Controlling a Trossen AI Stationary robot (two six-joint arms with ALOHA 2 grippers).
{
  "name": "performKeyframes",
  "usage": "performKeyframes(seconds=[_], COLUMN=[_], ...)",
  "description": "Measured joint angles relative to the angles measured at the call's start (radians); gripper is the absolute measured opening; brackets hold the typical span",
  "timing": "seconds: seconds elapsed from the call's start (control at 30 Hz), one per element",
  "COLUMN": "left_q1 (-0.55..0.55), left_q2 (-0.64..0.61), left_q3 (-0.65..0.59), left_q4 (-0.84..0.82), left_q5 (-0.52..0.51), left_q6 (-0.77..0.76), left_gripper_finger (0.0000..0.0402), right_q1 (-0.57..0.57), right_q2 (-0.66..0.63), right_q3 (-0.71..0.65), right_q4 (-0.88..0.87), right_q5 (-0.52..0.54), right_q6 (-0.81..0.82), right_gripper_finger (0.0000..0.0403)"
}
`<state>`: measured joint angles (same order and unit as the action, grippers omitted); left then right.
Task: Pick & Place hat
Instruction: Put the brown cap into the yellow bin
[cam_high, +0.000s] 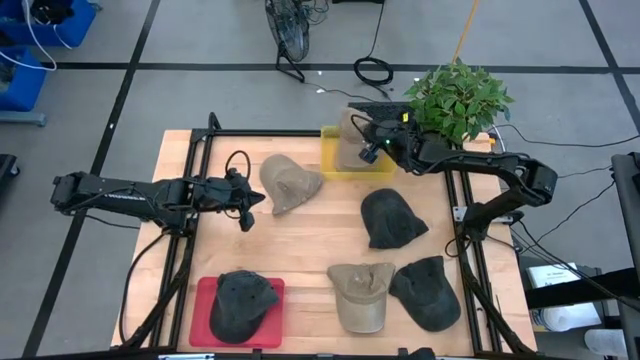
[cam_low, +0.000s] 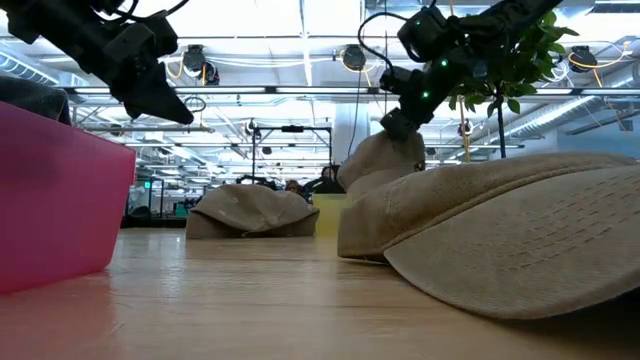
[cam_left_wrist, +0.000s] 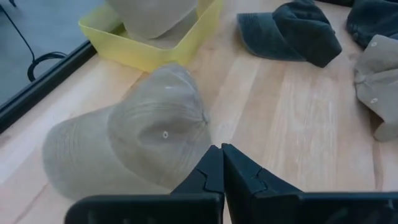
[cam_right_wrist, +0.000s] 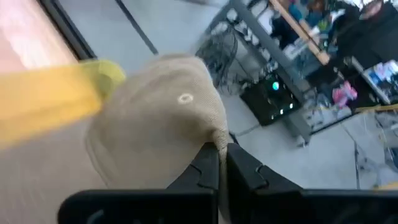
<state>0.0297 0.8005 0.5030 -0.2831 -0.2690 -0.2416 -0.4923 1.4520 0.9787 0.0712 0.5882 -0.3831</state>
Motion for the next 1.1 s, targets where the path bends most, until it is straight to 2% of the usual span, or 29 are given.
performKeyframes(seconds=[0.17, 0.27, 0.47, 0.67, 0.93, 1.1], left_q1=[0.011, 0.011, 0.011, 0.011, 0.011, 0.011], left_q2=[0.000, 0.000, 0.000, 0.000, 0.000, 0.000], left_q3=[0.000, 0.000, 0.000, 0.000, 0.000, 0.000], left_q4=[0.001, 0.001, 0.001, 0.001, 0.001, 0.001], left_q5=[0.006, 0.007, 0.007, 0.008, 0.008, 0.008], left_q6=[-0.002, -0.003, -0.007, -0.007, -0.003, -0.003], left_gripper_finger=[0.0008, 0.0003, 0.0007, 0.0007, 0.0007, 0.0007], right_q1=[-0.006, -0.001, 0.009, 0.060, 0.120, 0.121], right_q2=[0.007, 0.007, 0.007, -0.006, -0.006, -0.006], right_q3=[0.000, 0.000, -0.004, -0.026, -0.028, -0.028], right_q4=[0.021, -0.014, -0.136, -0.168, -0.205, -0.261], right_q5=[-0.140, -0.172, -0.157, -0.011, -0.012, -0.032], right_q6=[-0.033, -0.010, 0.057, 0.079, 0.085, 0.187], right_gripper_finger=[0.0000, 0.0000, 0.0001, 0.0002, 0.0006, 0.0035])
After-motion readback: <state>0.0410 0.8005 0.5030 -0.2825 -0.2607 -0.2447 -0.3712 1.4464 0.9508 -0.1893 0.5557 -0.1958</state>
